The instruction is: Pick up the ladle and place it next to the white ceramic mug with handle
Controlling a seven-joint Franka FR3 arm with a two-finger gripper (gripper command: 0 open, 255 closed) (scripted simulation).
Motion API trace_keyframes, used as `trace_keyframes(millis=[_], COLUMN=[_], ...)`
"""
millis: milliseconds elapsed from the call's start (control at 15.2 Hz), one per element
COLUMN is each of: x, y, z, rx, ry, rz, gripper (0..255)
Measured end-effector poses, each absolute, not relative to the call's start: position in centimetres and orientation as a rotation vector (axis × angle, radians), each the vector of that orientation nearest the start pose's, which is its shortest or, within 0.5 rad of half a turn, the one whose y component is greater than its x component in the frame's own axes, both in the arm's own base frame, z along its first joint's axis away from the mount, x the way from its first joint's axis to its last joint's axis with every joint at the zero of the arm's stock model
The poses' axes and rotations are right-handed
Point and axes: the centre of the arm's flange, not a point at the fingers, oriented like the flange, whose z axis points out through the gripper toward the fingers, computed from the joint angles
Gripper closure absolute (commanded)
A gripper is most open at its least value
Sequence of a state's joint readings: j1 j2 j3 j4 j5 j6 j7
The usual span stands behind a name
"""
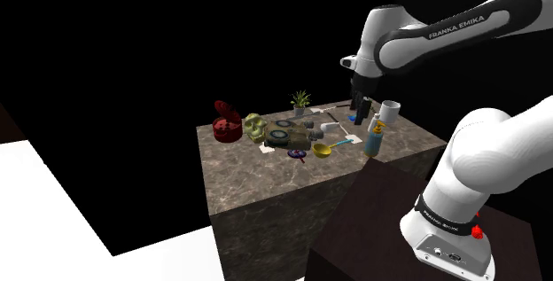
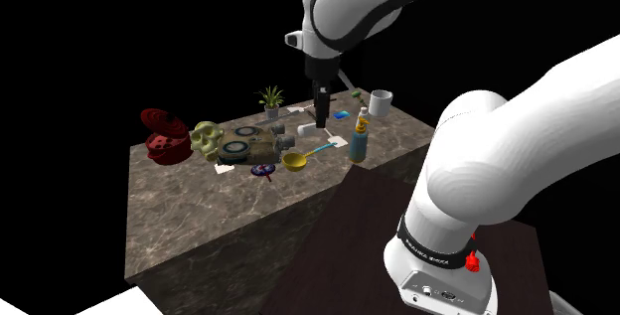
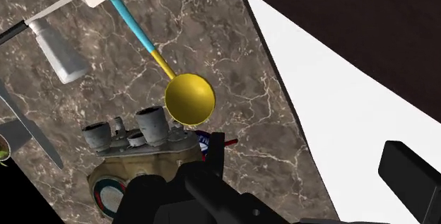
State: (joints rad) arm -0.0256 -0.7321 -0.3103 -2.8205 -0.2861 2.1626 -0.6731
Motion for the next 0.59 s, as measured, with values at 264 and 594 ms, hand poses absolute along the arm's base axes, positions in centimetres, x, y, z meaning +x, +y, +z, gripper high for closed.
trace_keyframes(millis=[264,594], x=[31.4,32.3], y=[-13.0,-16.1], z=[35.2,29.8], rx=[-3.029,-2.950], ry=[-1.069,-1.287], rz=[-0.095,-0.135], gripper=[0,0])
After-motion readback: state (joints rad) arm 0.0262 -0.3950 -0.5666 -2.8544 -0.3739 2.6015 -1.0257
